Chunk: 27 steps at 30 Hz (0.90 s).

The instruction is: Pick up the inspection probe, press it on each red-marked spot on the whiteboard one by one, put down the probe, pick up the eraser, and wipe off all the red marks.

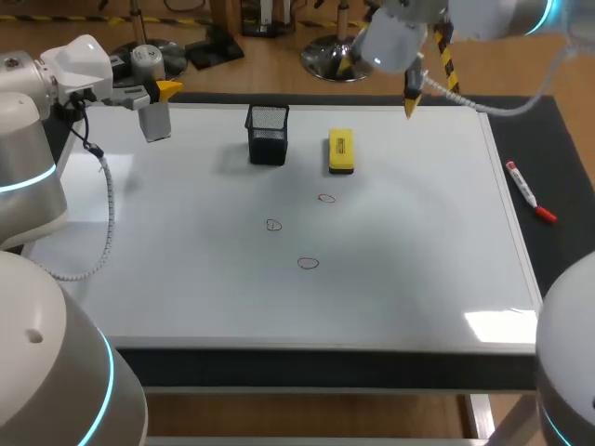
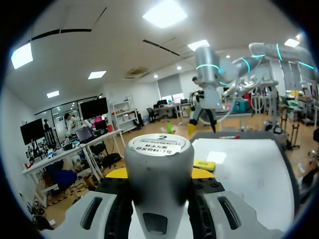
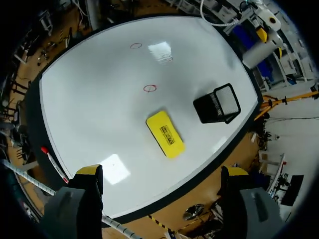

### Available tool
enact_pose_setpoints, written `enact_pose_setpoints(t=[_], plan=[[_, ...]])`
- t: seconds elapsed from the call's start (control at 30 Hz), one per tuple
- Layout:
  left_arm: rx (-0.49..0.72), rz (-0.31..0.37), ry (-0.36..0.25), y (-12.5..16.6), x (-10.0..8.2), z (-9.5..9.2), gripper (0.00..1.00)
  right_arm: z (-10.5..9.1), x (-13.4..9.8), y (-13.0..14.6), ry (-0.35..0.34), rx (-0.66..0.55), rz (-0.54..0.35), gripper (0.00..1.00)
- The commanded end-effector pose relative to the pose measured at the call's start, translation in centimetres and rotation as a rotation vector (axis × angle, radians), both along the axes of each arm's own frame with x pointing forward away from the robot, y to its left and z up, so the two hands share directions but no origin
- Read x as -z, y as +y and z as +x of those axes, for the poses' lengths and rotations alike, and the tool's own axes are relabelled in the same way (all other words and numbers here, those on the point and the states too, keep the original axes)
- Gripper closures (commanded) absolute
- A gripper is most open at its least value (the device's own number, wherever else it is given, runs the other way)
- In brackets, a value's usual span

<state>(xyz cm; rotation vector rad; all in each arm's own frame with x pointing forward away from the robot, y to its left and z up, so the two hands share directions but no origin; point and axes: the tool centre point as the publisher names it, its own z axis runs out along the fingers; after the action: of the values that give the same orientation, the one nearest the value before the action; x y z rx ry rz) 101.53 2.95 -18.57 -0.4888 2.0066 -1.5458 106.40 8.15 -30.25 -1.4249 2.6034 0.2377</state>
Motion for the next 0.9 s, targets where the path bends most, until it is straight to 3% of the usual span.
enact_pose_setpoints(t=[0.03, 0.57, 0.9], plan=[[-0.002, -0.002, -0.005, 0.0, 0.0, 0.0, 1.0, 0.7, 2.0, 0.7, 0.074, -0.073, -0.103, 0.0], [-0.002, -0.002, -0.005, 0.0, 0.0, 0.0, 1.0, -1.4, 7.7, 3.5, 0.037, -0.353, -0.157, 0.0], [-0.002, -0.002, -0.005, 0.0, 0.0, 0.0, 1.0, -1.5, 10.0, 4.6, 0.036, -0.424, -0.181, 0.0]])
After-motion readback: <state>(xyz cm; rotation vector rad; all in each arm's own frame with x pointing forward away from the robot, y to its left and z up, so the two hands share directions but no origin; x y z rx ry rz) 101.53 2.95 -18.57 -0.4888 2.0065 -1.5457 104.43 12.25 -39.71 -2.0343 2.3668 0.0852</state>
